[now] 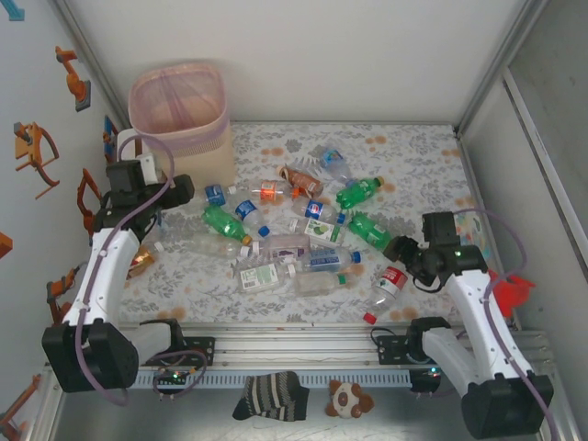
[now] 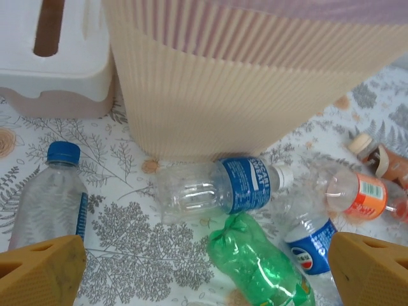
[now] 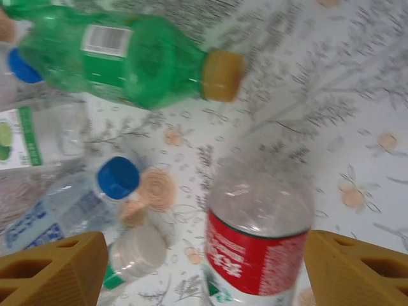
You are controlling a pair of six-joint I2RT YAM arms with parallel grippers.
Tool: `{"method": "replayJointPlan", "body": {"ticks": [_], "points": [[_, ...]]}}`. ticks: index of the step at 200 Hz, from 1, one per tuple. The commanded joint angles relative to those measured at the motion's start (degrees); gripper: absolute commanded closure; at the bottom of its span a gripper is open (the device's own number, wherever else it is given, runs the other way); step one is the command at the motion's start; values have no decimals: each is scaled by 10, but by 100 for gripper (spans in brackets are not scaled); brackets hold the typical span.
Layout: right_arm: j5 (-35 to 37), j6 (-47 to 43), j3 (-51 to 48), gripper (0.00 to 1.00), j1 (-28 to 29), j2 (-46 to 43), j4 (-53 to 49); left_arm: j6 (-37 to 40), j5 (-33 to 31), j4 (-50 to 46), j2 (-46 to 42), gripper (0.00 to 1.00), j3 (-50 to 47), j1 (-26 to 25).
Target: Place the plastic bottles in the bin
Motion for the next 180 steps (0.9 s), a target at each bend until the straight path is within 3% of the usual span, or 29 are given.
{"method": "replayJointPlan", "body": {"ticks": [1,87,123,180], "points": [[25,49,-30,19,4,-26,-28,-29,68,56,-15,4,-27,24],[-8,42,-124,19,5,0,82,-43,118,40,19,4,-7,75],[7,26,-119,24,5,37,115,-62,141,52,24,4,-12,105],[11,32,-141,32,5,31,134,-61,135,47,25,4,-13,107]]}}
